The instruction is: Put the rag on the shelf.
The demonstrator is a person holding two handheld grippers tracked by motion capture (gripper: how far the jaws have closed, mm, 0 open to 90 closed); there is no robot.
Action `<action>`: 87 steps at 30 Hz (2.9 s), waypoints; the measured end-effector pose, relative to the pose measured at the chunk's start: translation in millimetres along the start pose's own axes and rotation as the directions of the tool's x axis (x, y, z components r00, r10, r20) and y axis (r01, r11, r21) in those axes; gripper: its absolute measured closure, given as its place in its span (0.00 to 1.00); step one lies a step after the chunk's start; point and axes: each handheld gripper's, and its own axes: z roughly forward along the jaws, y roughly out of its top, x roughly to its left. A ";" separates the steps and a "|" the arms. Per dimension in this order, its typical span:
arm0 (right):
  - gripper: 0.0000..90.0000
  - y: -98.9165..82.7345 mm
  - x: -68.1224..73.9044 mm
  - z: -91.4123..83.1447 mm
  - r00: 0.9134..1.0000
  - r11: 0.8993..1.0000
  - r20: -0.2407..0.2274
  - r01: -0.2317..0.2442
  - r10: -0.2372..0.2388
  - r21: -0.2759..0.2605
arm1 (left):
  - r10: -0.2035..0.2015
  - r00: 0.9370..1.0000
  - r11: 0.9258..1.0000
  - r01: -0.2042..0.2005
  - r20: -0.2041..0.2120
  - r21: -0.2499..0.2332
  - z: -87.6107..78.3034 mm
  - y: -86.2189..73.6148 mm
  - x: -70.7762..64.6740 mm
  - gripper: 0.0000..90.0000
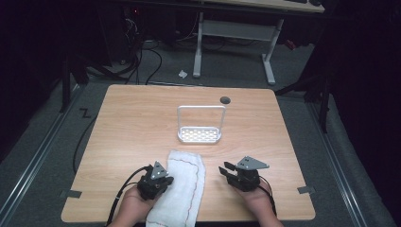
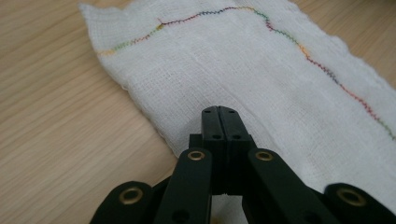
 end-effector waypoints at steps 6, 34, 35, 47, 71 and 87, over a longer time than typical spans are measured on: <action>0.88 2.9 29.9 12.2 0.993 0.997 -0.104 0.062 -0.057 0.049 | 0.026 0.999 0.999 -0.025 0.037 -0.019 17.2 13.5 -18.3 1.00; 1.00 -2.2 27.2 30.6 0.995 0.981 -0.064 0.082 -0.072 0.173 | 0.136 0.987 0.990 -0.134 0.086 -0.034 18.6 10.7 -50.4 0.98; 1.00 -2.2 26.8 30.2 0.996 0.981 -0.065 0.080 -0.069 0.178 | 0.129 0.987 0.991 -0.127 0.094 -0.034 18.6 10.8 -49.0 0.98; 0.88 -0.9 11.2 10.0 1.000 0.997 -0.009 0.005 -0.004 0.079 | -0.099 0.995 0.987 0.099 0.011 -0.124 10.4 15.6 5.0 0.65; 0.71 8.3 -13.2 21.4 0.996 0.993 0.021 -0.091 0.089 0.070 | -0.196 0.979 0.970 0.202 0.054 -0.133 54.0 39.3 28.8 0.95; 0.70 19.8 -20.1 65.6 0.996 0.985 0.000 -0.087 0.088 0.146 | -0.187 0.981 0.971 0.192 0.048 -0.139 53.6 39.2 27.7 0.94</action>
